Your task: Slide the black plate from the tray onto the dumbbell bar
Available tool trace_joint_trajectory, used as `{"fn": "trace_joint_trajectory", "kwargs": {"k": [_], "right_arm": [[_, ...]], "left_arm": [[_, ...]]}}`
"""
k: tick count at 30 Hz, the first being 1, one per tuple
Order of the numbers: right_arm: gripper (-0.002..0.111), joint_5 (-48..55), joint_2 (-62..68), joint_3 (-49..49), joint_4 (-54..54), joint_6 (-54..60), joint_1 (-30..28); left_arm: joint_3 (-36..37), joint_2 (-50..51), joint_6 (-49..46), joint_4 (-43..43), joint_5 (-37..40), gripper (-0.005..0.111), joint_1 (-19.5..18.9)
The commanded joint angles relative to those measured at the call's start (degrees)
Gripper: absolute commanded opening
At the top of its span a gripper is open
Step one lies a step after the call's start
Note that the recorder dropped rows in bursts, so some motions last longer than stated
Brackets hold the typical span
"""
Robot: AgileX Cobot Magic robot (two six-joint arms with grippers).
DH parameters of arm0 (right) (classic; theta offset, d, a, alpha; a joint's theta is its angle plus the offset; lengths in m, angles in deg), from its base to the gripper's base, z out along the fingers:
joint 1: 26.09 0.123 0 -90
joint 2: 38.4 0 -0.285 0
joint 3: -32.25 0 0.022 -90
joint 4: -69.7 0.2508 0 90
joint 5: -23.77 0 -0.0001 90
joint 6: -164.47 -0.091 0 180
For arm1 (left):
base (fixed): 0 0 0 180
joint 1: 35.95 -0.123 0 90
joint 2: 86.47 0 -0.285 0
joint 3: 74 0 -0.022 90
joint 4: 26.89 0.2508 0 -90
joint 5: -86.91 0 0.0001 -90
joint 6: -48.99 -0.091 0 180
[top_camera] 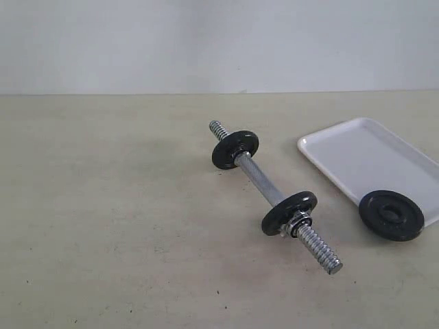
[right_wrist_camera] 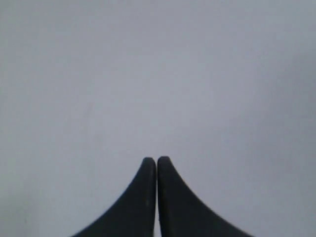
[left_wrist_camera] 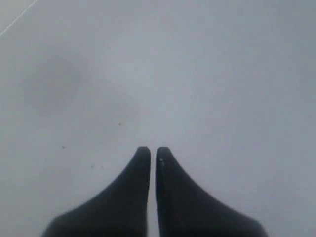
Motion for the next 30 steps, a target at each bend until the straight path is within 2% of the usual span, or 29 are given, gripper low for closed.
{"fn": "trace_joint_trajectory", "kwargs": {"k": [1,3,5,6,7,8,9,10,11,12,13,15,17,19,22,27,30], "right_arm": [[0.000,-12.7,-0.1,0.0,1.0,-0.6,-0.3],[0.000,-14.4,-0.1,0.0,1.0,-0.6,-0.3],[0.000,-9.5,-0.1,-1.0,0.0,-0.4,-0.3],[0.000,2.6,-0.1,-4.8,-3.8,-0.4,-0.3],[0.000,13.0,-0.1,-7.8,-6.4,-0.5,-0.3],[0.000,35.2,-0.1,-14.5,-15.0,-5.6,-0.3],[0.000,42.2,1.4,-16.9,-17.2,-9.3,-0.3],[0.000,55.1,5.6,-21.6,-17.6,-12.0,-0.3],[0.000,59.9,7.8,-23.4,-16.5,-9.6,-0.3],[0.000,66.0,12.0,-26.1,-9.0,0.0,-0.2],[0.000,71.7,15.8,-28.1,-1.3,12.4,-0.1],[0.000,85.5,22.5,-30.7,16.0,33.7,-0.1],[0.000,97.1,28.8,-30.9,23.1,43.6,-0.1],[0.000,99.1,33.6,-30.8,23.6,44.6,-0.1],[0.000,95.6,35.6,-30.8,25.9,44.2,-0.1],[0.000,93.8,35.8,-30.8,29.3,44.2,-0.1],[0.000,93.4,35.8,-30.8,29.6,44.2,-0.1]], "left_arm": [[0.1,-0.1,1.7,0.5,-9.3,0.004,0.3],[0.1,-0.1,1.6,3.9,-13.3,0.004,0.3],[-2.1,-0.1,0.0,16.8,-7.6,0.004,0.3],[-5.8,-0.1,4.9,31.6,1.5,0.004,0.3],[-8.2,-0.1,11.7,39.0,7.0,0.004,0.3],[-12.3,2.9,25.8,51.5,15.2,0.004,0.3],[-14.1,5.4,33.7,59.6,17.6,0.004,0.3],[-16.7,10.7,49.8,76.2,17.0,0.004,0.3],[-18.2,14.7,57.7,87.4,14.6,0.004,0.3],[-20.7,21.6,70.2,100.7,8.8,0.004,0.3],[-22.6,27.4,78.7,108.5,3.6,0.004,0.3],[-23.6,39.2,81.3,108.5,-2.6,0.004,0.3],[-24.3,48.3,81.1,108.5,-6.9,0.004,0.3],[-24.3,55.6,79.1,103.8,-7.9,0.004,0.3],[-24.3,60.8,77.0,97.6,-7.9,0.004,0.3],[-24.3,64.2,75.6,84.7,-7.0,0.004,0.3],[-24.6,64.4,74.1,80.2,-7.4,0.004,0.3]]}}
